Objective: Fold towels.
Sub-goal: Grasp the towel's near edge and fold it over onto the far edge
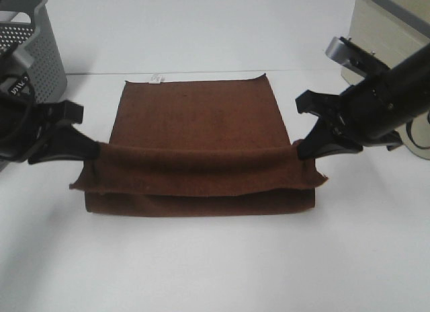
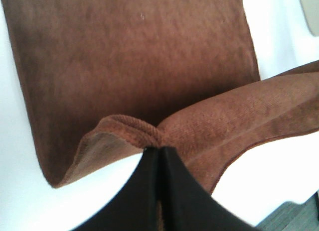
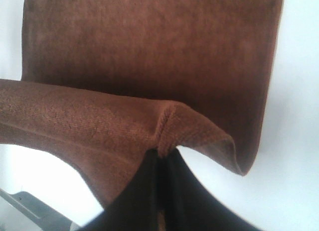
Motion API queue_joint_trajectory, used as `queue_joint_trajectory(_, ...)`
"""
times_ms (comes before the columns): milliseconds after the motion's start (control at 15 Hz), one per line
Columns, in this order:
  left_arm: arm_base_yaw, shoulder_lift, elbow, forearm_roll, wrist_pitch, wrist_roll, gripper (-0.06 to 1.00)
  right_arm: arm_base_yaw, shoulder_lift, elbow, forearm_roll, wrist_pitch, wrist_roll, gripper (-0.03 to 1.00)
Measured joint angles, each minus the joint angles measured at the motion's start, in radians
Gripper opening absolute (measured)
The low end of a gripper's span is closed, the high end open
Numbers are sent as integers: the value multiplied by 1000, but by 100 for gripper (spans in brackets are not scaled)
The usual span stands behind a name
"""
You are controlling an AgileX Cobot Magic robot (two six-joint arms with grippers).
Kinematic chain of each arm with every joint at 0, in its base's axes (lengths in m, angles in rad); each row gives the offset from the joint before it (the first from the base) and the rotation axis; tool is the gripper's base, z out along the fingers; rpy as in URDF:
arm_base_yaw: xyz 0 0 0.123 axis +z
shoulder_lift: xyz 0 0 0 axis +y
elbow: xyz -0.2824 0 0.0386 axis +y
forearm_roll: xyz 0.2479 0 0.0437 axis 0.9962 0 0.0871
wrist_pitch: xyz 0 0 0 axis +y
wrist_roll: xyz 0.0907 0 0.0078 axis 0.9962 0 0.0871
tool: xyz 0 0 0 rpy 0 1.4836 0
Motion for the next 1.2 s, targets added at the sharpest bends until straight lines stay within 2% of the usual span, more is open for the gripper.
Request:
queue_joint_trajectory(200,0,136,-174,18,0,-86,0,0,157,-212,-35,45,2,0)
queue_joint_trajectory(400,0,301,-371,74,-34,-160,0,0,306,-434,-82,64,39,0)
queue_joint_trajectory(467,0,323,-400,81,-46,-164,0,0,328,-469,-92,65,49,0)
queue_joint_trajectory(600,0,422,-532,87,-79,-173,0,0,431,-634,-124,71,75,0)
queue_joint_trajectory(933,0,560,-737,103,-200,-168,0,-1,631,-967,-131,74,88,0)
queue_joint_trajectory(1200,0,719,-913,112,-272,-128,0,-2,774,-1170,-133,62,100,0)
